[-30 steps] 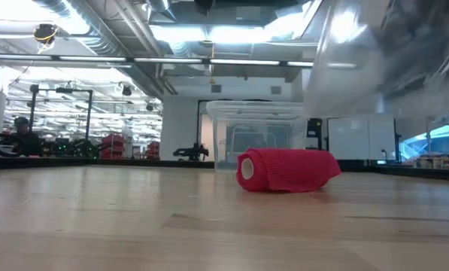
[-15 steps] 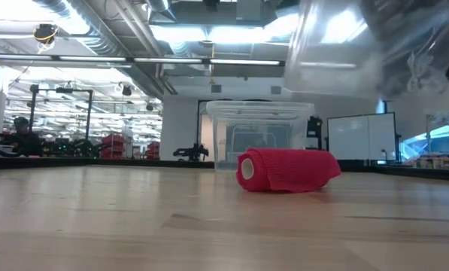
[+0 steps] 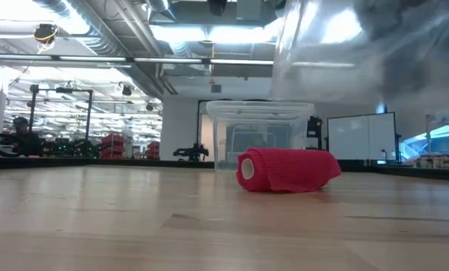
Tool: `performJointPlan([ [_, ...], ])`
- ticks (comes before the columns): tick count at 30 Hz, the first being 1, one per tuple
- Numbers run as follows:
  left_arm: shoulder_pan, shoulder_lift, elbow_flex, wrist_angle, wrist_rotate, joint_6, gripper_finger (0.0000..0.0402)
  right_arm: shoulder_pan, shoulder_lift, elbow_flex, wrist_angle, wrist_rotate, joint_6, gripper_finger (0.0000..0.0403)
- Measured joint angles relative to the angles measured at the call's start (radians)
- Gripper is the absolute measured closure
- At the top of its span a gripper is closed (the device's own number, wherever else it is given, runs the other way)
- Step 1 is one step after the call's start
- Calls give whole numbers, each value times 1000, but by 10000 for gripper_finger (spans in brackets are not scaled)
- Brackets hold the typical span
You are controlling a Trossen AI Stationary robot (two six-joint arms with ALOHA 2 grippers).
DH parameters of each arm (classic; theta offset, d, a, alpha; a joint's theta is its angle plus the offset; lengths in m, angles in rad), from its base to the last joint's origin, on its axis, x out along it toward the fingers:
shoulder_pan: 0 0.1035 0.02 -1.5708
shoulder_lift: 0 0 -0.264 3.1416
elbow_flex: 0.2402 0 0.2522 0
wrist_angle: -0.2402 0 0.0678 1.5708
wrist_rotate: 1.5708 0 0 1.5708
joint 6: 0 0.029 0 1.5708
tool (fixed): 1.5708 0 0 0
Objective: Roll bandage
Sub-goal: Put the red bandage into the transparent zip bag
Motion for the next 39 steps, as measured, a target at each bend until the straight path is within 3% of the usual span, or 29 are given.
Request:
performJointPlan([
  [5, -2, 0, 0, -9, -3, -34, 390, 0, -51, 33, -75, -5, -91, 370],
  [9, -14, -2, 0, -17, -34, -41, 398, 2, -153, 186, -408, 61, -150, 336],
  [12, -18, -3, 0, -15, -56, -61, 395, 9, -167, 309, -713, 159, -106, 304],
  [14, -11, -3, 0, -18, -58, -79, 398, 8, -153, 355, -807, 226, -57, 284],
  [21, 26, 9, 0, -72, -68, -147, 399, 6, -39, 369, -669, 244, 5, 254],
  [27, 29, 12, 0, -79, -70, -133, 398, -11, 50, 369, -633, 321, 13, 259],
  [39, 28, 13, -1, -114, -70, -136, 399, -34, 91, 368, -629, 283, 8, 269],
])
